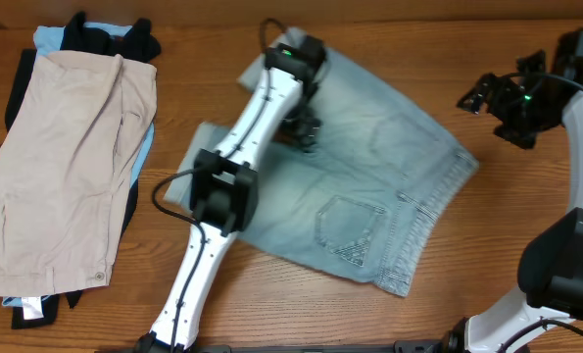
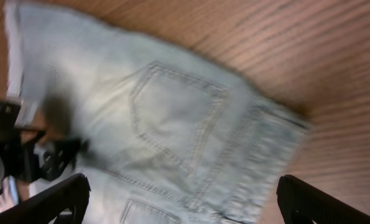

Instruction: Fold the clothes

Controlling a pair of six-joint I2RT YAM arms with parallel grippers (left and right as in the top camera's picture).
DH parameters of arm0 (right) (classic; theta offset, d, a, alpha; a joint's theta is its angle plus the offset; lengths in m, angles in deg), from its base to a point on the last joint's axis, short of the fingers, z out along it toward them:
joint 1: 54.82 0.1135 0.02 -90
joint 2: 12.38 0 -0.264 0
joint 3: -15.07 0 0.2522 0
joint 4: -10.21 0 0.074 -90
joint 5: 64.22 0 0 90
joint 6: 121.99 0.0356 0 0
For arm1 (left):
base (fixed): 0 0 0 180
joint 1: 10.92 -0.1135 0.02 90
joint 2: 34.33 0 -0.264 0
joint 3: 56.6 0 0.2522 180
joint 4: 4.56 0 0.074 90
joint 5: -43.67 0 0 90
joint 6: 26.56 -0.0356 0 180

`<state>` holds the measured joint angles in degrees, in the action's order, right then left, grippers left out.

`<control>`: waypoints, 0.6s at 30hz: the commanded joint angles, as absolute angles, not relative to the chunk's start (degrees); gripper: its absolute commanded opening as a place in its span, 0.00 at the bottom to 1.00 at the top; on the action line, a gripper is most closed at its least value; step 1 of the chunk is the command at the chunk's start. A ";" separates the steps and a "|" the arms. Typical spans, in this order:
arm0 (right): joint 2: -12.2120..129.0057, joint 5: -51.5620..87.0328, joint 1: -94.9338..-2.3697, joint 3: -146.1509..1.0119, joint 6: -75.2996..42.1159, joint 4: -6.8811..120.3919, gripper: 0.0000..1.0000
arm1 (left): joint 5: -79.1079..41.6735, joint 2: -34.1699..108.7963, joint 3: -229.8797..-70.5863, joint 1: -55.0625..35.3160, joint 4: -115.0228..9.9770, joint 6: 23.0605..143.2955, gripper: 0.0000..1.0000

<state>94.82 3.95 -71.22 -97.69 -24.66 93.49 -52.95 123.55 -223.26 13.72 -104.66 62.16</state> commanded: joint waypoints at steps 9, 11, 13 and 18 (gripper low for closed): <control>94.17 10.99 -61.62 -99.14 -15.15 89.42 1.00 | -55.68 127.88 -220.57 5.68 -115.18 63.19 1.00; 94.17 11.01 -60.51 -99.14 -15.17 89.75 1.00 | -55.63 127.05 -221.20 5.35 -115.18 63.19 1.00; 94.17 10.97 -59.96 -99.16 -15.17 90.56 1.00 | -55.66 125.34 -221.99 5.24 -115.18 62.47 1.00; 93.42 11.36 -59.98 -99.44 -13.60 94.49 1.00 | -55.70 117.45 -224.50 5.24 -115.15 62.16 1.00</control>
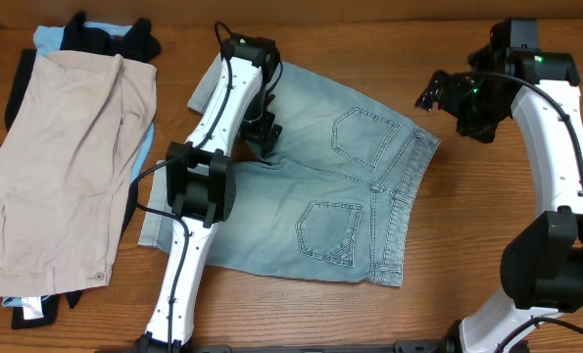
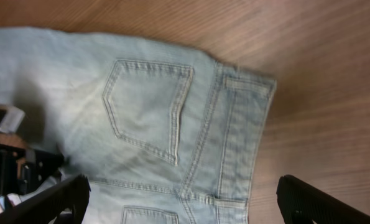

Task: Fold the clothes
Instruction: 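Grasp the left leg hem with the left gripper and waistband corner with the right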

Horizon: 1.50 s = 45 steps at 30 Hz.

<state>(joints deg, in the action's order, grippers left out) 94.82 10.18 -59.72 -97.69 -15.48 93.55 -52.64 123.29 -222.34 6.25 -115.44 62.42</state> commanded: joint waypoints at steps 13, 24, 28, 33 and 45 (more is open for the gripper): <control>71.48 13.40 -60.03 -99.99 -11.52 102.23 1.00 | -54.17 88.78 -226.30 4.74 -115.13 69.33 1.00; 55.96 24.30 -60.01 -98.74 -0.42 117.40 1.00 | -57.23 62.09 -210.91 4.74 -115.13 81.29 1.00; 50.63 24.46 -60.01 -92.38 1.35 118.25 1.00 | -59.96 50.18 -193.14 4.76 -115.11 93.42 1.00; 47.22 23.91 -59.96 -80.38 2.10 113.83 1.00 | -71.13 37.76 -170.52 4.74 -115.11 114.49 1.00; 57.91 13.64 -47.00 -71.01 -6.73 103.10 1.00 | -74.54 27.69 -133.58 4.65 -99.61 137.13 1.00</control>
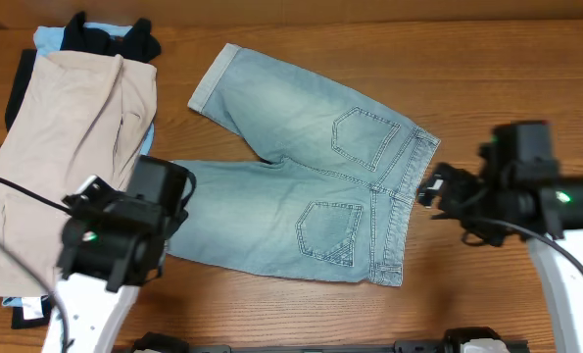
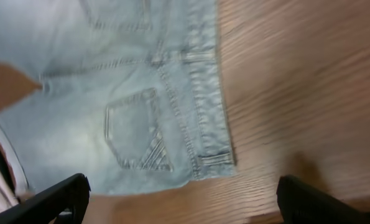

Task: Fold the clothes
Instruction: 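Grasp the left leg hem with the left gripper and waistband corner with the right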

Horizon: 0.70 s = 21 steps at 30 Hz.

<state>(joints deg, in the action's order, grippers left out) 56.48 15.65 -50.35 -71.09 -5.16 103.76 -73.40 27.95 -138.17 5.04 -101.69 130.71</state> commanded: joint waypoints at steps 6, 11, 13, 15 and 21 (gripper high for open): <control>62.25 13.66 -39.59 -71.01 -6.71 101.33 1.00 | -70.67 27.79 -122.04 -1.97 -88.82 137.31 0.96; 63.59 13.68 -36.86 -71.01 -6.73 100.59 1.00 | -62.32 27.97 -115.13 -14.04 -77.14 125.85 0.82; 63.70 13.66 -36.77 -71.01 -6.71 100.31 1.00 | -58.15 28.54 -113.23 -18.91 -71.53 119.14 0.79; 63.70 13.68 -36.77 -71.01 -6.73 100.28 1.00 | -54.17 29.83 -112.42 -22.93 -68.21 114.09 0.75; 63.74 13.66 -36.77 -71.01 -6.49 99.96 0.95 | -49.54 37.61 -112.38 -27.30 -63.35 106.01 0.62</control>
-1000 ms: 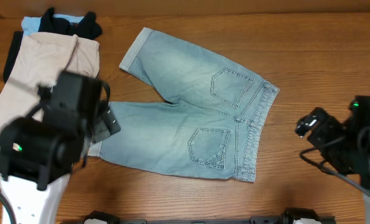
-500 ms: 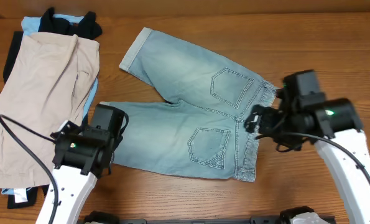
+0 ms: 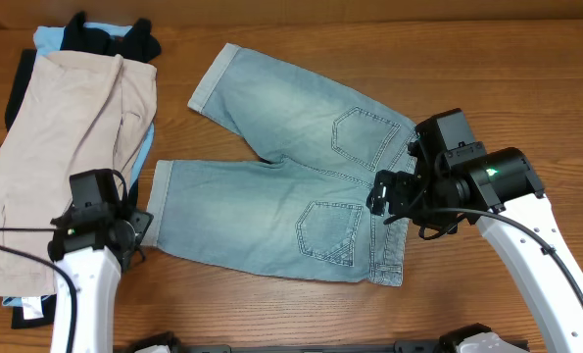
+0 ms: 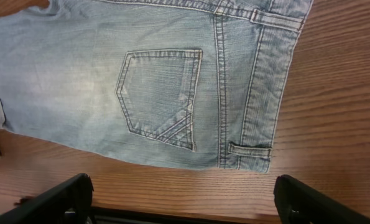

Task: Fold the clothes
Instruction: 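Grasp the left leg hem with the left gripper and waistband corner with the right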

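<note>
Light-blue denim shorts lie spread flat on the wooden table, back pockets up, waistband to the right and both legs pointing left. My right gripper hovers over the waistband's near end. In the right wrist view the shorts fill the upper frame, and the right gripper stands open with its fingers wide apart and nothing between them. My left gripper sits just beside the near leg's hem. Its jaws are too small to read from overhead.
A pile of clothes lies at the left: beige trousers on top of black and pale-blue garments. The left arm's wrist partly overlaps the pile's near right edge. Bare table shows at the back right.
My right gripper has moved left, from beside the waistband to over it. The left arm now shows smaller in the overhead view, with its gripper at the near leg's hem. The shorts have not moved.
First the shorts lay skewed and bunched, with the left gripper on their middle and the right arm at the far right. Then they lay flat and squared. Later both arms were at the near side, and now each gripper is at one end of the shorts.
</note>
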Controlling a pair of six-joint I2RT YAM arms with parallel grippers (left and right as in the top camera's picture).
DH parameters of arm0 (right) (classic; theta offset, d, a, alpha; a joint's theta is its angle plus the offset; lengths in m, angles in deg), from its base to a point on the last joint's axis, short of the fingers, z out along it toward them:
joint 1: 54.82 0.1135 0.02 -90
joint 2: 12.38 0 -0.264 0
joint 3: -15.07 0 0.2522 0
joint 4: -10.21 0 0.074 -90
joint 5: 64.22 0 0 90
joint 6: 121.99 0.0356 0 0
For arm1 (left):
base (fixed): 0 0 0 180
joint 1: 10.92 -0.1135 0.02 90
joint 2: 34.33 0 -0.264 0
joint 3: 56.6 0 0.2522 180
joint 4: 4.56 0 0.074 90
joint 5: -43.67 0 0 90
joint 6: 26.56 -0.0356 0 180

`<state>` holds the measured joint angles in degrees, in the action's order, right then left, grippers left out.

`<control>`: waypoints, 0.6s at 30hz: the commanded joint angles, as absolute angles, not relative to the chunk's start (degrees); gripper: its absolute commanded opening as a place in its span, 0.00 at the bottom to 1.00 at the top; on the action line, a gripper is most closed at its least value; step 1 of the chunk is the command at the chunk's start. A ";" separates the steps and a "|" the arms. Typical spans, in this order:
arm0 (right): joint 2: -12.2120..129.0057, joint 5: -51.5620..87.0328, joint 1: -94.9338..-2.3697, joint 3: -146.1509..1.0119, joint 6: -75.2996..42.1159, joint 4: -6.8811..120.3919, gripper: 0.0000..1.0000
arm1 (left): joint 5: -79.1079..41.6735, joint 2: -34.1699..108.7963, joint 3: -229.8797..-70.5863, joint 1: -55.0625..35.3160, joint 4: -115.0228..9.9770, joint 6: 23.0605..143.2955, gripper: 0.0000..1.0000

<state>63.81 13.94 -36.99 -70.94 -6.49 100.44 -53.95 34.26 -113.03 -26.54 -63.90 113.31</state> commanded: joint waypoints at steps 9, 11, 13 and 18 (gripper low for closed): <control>64.00 13.68 -36.77 -71.01 -6.47 99.63 0.93 | -45.23 51.44 -112.38 -27.30 -60.03 106.01 0.62; 64.00 13.68 -36.77 -71.01 -6.47 99.63 0.92 | -45.21 53.13 -112.38 -27.30 -59.53 106.03 0.61; 64.00 13.68 -36.77 -70.94 -6.43 99.65 0.90 | -45.27 54.20 -112.38 -27.30 -59.07 106.01 0.59; 64.00 13.68 -36.75 -67.33 -2.04 99.19 0.83 | -45.43 54.81 -112.38 -27.30 -57.89 105.79 0.31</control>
<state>63.94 13.94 -36.99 -69.91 -5.18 99.50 -45.58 54.20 -112.70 -26.93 -58.33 106.55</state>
